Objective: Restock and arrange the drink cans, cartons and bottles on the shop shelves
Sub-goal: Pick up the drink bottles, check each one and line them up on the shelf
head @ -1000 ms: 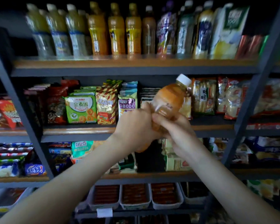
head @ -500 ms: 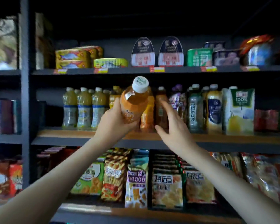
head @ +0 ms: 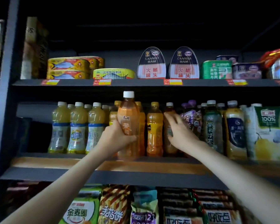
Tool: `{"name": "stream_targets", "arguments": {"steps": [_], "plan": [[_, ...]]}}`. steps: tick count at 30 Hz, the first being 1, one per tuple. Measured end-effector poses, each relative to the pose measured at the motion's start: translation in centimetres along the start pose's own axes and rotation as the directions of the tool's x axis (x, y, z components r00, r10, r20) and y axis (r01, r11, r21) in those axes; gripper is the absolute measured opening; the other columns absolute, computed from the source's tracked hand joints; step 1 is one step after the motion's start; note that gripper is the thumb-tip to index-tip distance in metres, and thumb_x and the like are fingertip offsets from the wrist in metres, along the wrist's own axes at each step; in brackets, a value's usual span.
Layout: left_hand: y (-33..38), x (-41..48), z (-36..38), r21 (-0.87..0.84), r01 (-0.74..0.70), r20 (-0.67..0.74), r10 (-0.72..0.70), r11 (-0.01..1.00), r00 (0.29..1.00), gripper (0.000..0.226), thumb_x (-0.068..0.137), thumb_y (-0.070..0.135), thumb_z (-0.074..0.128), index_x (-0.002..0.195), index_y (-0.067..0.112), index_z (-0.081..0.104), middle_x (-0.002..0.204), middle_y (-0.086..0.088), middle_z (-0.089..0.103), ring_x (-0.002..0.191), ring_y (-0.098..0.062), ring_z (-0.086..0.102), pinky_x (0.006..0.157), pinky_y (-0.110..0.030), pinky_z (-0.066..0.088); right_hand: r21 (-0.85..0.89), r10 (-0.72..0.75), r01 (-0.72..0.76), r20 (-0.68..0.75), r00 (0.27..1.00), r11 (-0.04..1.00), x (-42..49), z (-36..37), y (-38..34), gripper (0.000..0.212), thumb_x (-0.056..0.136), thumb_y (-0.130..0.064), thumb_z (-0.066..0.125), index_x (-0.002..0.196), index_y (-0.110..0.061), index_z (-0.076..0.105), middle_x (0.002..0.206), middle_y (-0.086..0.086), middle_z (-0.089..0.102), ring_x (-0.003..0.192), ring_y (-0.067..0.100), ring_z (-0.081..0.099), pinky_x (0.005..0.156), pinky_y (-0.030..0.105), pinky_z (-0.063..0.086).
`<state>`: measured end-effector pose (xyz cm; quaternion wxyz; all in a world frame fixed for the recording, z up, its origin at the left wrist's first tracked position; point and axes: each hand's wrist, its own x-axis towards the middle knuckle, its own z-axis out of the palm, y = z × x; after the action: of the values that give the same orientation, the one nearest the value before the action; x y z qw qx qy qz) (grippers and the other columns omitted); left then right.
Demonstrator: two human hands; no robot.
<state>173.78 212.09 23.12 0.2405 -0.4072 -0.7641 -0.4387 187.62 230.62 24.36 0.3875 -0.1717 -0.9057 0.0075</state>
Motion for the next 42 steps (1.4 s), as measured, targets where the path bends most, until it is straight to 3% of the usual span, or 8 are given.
{"name": "stream_targets", "arguments": {"steps": [8,13,15,18,21,25,34,42], "plan": [[-0.8,2.3,1.3,0.043,0.174,0.095,-0.178,0.984,0.979,0.053,0.080,0.042,0.075,0.108,0.009,0.044,0.090,0.003,0.059,0.077,-0.012,0.061,0.063,-0.023,0.052,-0.112,0.134,-0.126,0.065,0.989,0.986,5.3,3.1,1.6,0.090,0.091,0.001,0.051,0.154,-0.030,-0.005,0.159,0.010,-0.019,0.147,0.035,-0.006,0.111,0.047,0.031],[0.7,1.6,2.0,0.246,0.112,0.006,-0.117,0.963,0.993,0.087,0.079,0.041,0.075,0.135,0.001,0.022,0.130,-0.016,0.047,0.119,-0.032,0.052,0.092,-0.035,0.049,-0.104,0.191,-0.188,0.018,0.981,0.977,8.1,3.4,1.8,0.089,0.090,0.000,0.055,0.155,-0.030,0.002,0.159,0.013,-0.019,0.147,0.038,-0.004,0.112,0.049,0.029],[1.3,1.2,2.8,0.527,-0.069,-0.153,0.175,0.847,0.973,0.113,0.072,0.048,0.077,0.147,0.010,0.002,0.150,-0.023,0.027,0.138,-0.041,0.032,0.110,-0.049,0.033,-0.112,0.192,-0.189,0.016,0.981,0.976,9.0,3.4,2.2,0.088,0.090,0.000,0.055,0.155,-0.030,0.003,0.160,0.012,-0.018,0.148,0.036,-0.008,0.113,0.049,0.027],[1.8,2.2,4.2,0.741,-0.329,-0.106,0.586,0.585,0.803,0.114,0.063,0.062,0.075,0.153,0.021,0.017,0.157,-0.019,0.024,0.144,-0.039,0.024,0.113,-0.061,0.016,-0.145,0.189,-0.183,0.023,0.982,0.972,9.6,3.9,2.7,0.086,0.092,-0.005,0.057,0.155,-0.029,0.005,0.160,0.014,-0.016,0.148,0.036,-0.008,0.114,0.050,0.025],[2.6,3.1,5.5,0.786,-0.405,0.085,0.568,0.466,0.818,0.101,0.073,0.072,0.059,0.154,0.028,0.018,0.161,-0.015,0.014,0.148,-0.035,0.014,0.113,-0.062,-0.007,-0.170,0.209,-0.206,-0.001,0.978,0.964,9.5,3.8,2.4,0.081,0.088,-0.004,0.061,0.151,-0.031,0.018,0.156,0.017,-0.005,0.144,0.038,0.006,0.109,0.048,0.034],[2.9,3.6,6.7,0.876,-0.382,0.228,0.442,0.296,0.867,0.090,0.091,0.070,0.033,0.152,0.026,-0.016,0.162,-0.015,-0.002,0.149,-0.033,-0.003,0.107,-0.060,-0.025,-0.106,0.225,-0.226,-0.020,0.974,0.968,9.7,2.9,1.7,0.075,0.082,0.004,0.062,0.143,-0.029,0.031,0.150,0.015,0.006,0.138,0.035,0.015,0.104,0.047,0.038],[3.2,3.2,6.2,0.869,-0.373,0.208,0.444,0.324,0.871,0.087,0.094,0.063,0.036,0.152,0.024,-0.016,0.161,-0.017,0.010,0.149,-0.033,0.005,0.109,-0.056,-0.023,-0.163,0.235,-0.232,0.000,0.972,0.959,9.5,4.0,2.4,0.096,0.085,-0.001,0.063,0.153,-0.037,0.005,0.157,0.016,-0.009,0.145,0.034,-0.001,0.108,0.047,0.034],[3.1,3.2,6.2,0.840,-0.391,0.192,0.468,0.376,0.863,0.080,0.097,0.055,0.037,0.153,0.024,-0.011,0.161,-0.017,0.011,0.149,-0.032,0.008,0.113,-0.053,-0.019,-0.221,0.255,-0.264,-0.071,0.964,0.939,9.4,3.5,2.2,0.100,0.080,-0.005,0.072,0.153,-0.029,0.009,0.151,0.015,0.007,0.140,0.033,0.010,0.099,0.038,0.042]]}}
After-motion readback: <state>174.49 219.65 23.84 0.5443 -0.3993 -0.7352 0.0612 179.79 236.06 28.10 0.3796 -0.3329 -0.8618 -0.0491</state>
